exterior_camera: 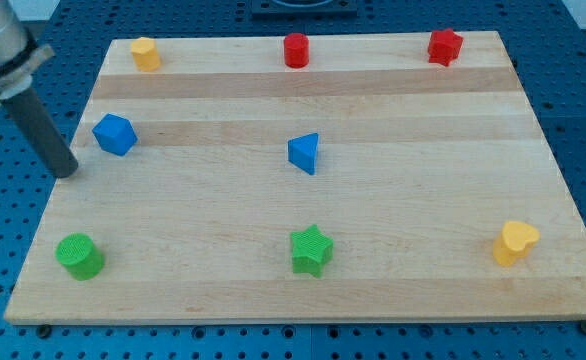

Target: Move the cube towards the center

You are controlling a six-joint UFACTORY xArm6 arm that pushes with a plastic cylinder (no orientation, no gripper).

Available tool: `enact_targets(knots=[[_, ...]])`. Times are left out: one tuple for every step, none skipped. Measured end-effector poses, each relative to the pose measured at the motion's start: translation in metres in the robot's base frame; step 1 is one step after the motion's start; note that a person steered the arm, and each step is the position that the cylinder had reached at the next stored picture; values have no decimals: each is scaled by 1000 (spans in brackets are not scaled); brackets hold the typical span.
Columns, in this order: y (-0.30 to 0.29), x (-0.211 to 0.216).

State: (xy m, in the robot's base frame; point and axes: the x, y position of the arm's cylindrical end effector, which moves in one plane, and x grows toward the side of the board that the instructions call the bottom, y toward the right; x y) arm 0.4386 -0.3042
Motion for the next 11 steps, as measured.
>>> enact_targets(knots=[[0,-9],[0,-38],[2,-49],[25,-49],[58,-49],[93,-47],[118,-39],[122,-16],[136,-10],[160,-13],[185,-22]])
